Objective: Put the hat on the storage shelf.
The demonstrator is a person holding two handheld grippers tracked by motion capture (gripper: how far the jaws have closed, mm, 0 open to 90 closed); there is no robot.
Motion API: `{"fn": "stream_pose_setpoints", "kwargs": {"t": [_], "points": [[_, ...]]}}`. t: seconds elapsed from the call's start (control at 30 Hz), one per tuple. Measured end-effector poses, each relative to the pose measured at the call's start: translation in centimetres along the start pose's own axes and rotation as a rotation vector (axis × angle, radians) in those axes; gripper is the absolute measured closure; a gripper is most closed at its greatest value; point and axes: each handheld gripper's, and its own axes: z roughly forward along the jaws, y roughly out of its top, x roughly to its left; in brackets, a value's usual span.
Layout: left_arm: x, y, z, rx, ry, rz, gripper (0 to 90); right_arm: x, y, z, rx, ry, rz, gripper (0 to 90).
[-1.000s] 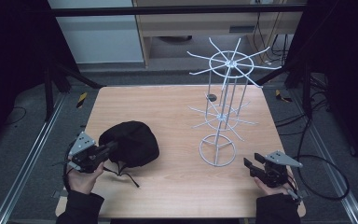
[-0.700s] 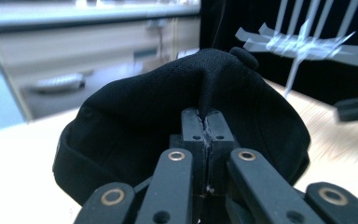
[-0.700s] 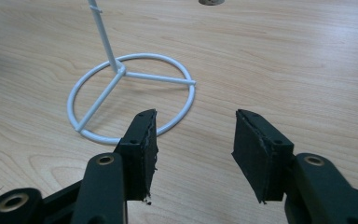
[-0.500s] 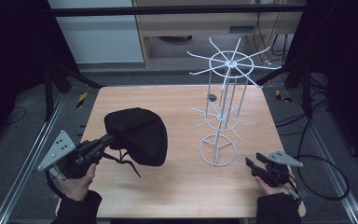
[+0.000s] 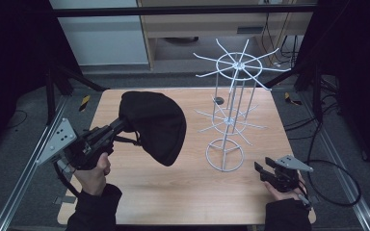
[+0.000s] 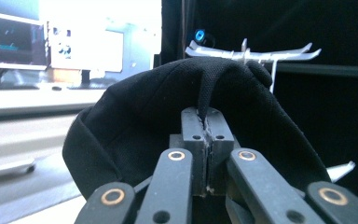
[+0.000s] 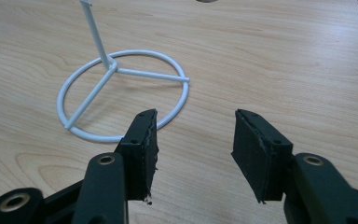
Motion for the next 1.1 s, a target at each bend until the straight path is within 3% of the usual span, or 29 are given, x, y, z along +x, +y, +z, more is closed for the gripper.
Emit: {"fn": "stream_pose_setpoints", "kwargs": {"t": [0.33, 0.63, 0.97, 1.1], "points": [[0.0, 3.0, 1.2, -0.153, -0.033, -0.043, 88.8, 0.0, 0.0, 0.1, 0.005, 0.004, 0.006, 50.0], [-0.2, 5.2, 2.6, -0.221, -0.040, -0.051, 88.8, 0.0, -0.1, 0.2, 0.007, 0.004, 0.000, 50.1], [-1.2, 6.8, 5.3, -0.259, -0.073, -0.057, 88.8, 0.0, -0.1, 0.2, 0.008, 0.009, 0.001, 50.1], [-1.7, 6.6, 6.6, -0.236, -0.077, -0.054, 88.8, 0.0, -0.1, 0.2, 0.007, 0.010, 0.001, 50.1]]}}
